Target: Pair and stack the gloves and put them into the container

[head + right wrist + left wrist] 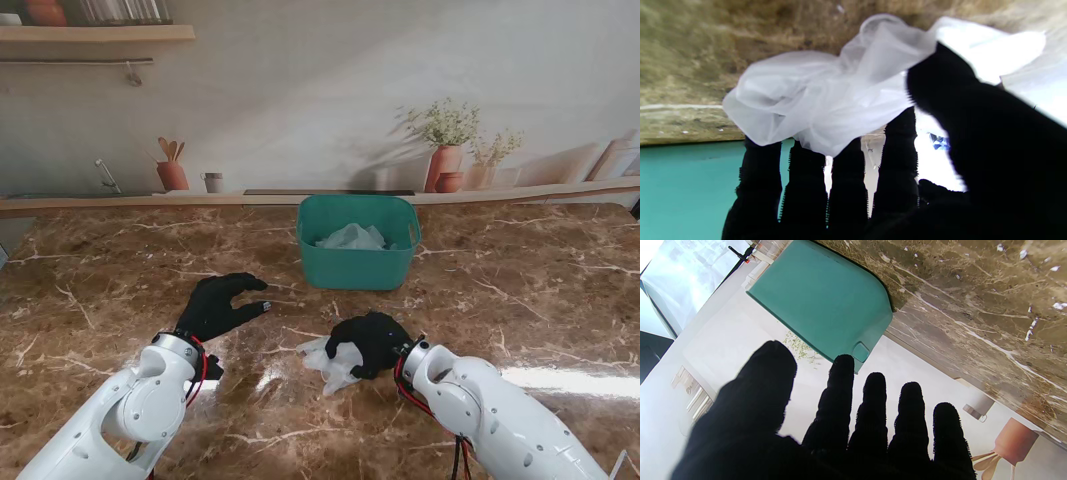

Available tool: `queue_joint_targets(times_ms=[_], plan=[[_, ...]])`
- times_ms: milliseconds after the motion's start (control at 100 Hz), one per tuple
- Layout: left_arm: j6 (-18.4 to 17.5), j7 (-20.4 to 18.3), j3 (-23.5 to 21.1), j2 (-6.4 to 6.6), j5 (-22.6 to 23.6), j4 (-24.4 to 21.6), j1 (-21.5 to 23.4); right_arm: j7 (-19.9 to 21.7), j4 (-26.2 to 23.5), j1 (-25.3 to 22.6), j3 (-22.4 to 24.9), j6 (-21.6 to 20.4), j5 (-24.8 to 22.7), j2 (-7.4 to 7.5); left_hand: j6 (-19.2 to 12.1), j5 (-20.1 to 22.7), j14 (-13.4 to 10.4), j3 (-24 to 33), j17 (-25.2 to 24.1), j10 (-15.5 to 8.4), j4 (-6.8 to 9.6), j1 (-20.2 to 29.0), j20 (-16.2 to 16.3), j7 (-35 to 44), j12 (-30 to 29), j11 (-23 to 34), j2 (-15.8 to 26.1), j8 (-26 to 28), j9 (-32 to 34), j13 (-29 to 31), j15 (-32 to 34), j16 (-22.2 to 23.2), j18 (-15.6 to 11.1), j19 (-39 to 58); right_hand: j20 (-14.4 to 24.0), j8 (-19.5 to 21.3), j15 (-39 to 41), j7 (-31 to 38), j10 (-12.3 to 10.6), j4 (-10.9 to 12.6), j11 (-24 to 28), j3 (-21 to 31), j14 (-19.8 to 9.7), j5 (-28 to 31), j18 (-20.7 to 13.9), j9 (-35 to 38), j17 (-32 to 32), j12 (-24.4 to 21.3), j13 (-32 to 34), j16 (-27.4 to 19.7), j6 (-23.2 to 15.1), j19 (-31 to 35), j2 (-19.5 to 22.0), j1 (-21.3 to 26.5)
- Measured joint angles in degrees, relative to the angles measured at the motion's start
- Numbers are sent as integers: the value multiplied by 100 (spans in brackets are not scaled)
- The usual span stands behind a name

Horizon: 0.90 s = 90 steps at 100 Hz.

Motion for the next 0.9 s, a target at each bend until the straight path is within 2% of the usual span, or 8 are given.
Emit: queue_joint_targets(times_ms=[70,160,230,260,350,430,560,900], plan=[[-5,0,9,0,-13,0,-1,-16,-1,98,-97,1,-90,29,0,0,0,0,0,0,0,0,0,0,0,-1,1,0,0,0,0,0,0,-3,1,-88,17,-255,-153,0,285,19,-50,-53,-121,503,410,330,390,276,169,508,0,221],[-12,-1,11,0,-26,2,-3,-60,44,241,-238,9,-70,40,0,0,0,0,0,0,0,0,0,0,0,-1,1,0,0,0,0,0,0,-9,2,-560,892,-551,-355,-6,678,21,-648,-52,-280,1096,789,860,1112,1229,388,998,2,387],[-12,-2,10,0,-27,2,-2,-132,125,319,-331,8,-63,34,0,0,0,0,0,0,0,0,0,0,0,-1,2,0,0,0,0,0,0,-16,2,-905,1582,-751,-383,-228,903,20,-858,-52,-343,1350,954,1301,1469,1911,461,1213,-29,508],[-12,-3,7,0,-27,2,-2,-166,161,334,-354,7,-63,29,0,0,0,0,0,0,0,0,0,0,0,-1,3,0,0,0,0,0,0,-38,3,-1090,1985,-744,-424,-335,975,6,-891,-48,-353,1581,1051,1778,1692,2124,472,1355,-75,577],[-12,-3,-1,0,-27,2,4,-316,268,362,-413,-6,-65,11,0,0,0,0,0,0,0,0,0,0,0,-1,3,0,0,0,0,-1,0,-71,4,-1322,2615,-344,-557,-432,988,-76,-783,358,-354,2134,1362,2466,2209,2115,453,1746,-150,784],[-12,-2,-2,0,-27,1,9,-325,293,364,-420,-28,-42,-3,0,0,0,0,0,0,0,0,0,0,0,-1,3,0,0,0,0,-1,0,-77,5,-1728,3113,607,-574,-424,1181,-45,-725,944,-348,2586,1578,2530,2475,2115,228,2041,-151,879],[-13,5,-1,0,-27,0,16,-290,275,330,-365,-73,-5,-15,0,0,0,0,0,0,0,0,0,0,-1,-1,3,0,0,0,-1,-1,0,-79,5,-1756,3354,1478,-543,-422,1264,-54,-697,1282,-348,2841,1785,2537,2564,2115,-154,2172,-250,934],[-29,30,-11,0,-31,-1,43,-634,-509,-390,526,-81,-8,-119,0,1,0,-3,0,0,0,7,0,0,-10,-1,58,0,0,0,-59,-3,0,-146,5,-1737,3438,1910,-496,-422,1403,-56,-635,1495,-348,2909,1936,2669,2630,2128,-279,2245,-346,938]])
